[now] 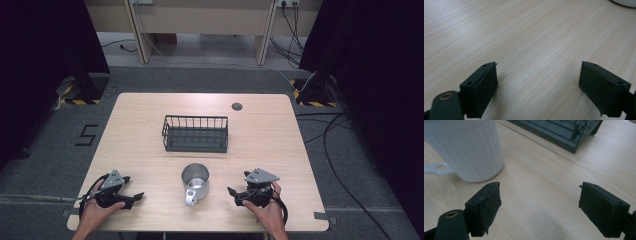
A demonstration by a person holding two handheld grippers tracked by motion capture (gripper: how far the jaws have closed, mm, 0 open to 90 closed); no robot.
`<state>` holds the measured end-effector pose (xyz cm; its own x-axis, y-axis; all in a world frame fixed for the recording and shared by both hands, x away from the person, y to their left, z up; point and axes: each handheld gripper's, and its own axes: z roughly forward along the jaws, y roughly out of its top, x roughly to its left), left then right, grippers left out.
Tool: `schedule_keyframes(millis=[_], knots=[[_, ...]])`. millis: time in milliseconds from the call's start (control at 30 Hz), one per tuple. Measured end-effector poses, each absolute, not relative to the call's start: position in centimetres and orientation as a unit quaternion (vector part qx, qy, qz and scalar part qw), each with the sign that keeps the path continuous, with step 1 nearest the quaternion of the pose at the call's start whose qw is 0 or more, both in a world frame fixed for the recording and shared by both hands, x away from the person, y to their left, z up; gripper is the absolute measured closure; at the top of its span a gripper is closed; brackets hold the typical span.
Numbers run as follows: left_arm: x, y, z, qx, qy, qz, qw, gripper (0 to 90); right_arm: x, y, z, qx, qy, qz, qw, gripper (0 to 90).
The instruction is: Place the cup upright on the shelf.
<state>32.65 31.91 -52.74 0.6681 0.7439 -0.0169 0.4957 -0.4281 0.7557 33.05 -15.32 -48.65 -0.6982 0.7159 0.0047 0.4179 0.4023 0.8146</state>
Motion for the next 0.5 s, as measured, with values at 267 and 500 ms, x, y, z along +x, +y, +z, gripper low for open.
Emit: schedule_keyframes(millis=[267,500], knots=[[32.1,31.3,-52.7,0.834,0.364,0.158,0.384,15.3,33.4,-14.6,-47.4,0.334,0.816,0.437,0.180,18.3],[30.4,28.6,-51.9,0.835,0.343,0.146,0.406,17.3,33.8,-14.3,-47.0,0.333,0.814,0.441,0.179,18.8]])
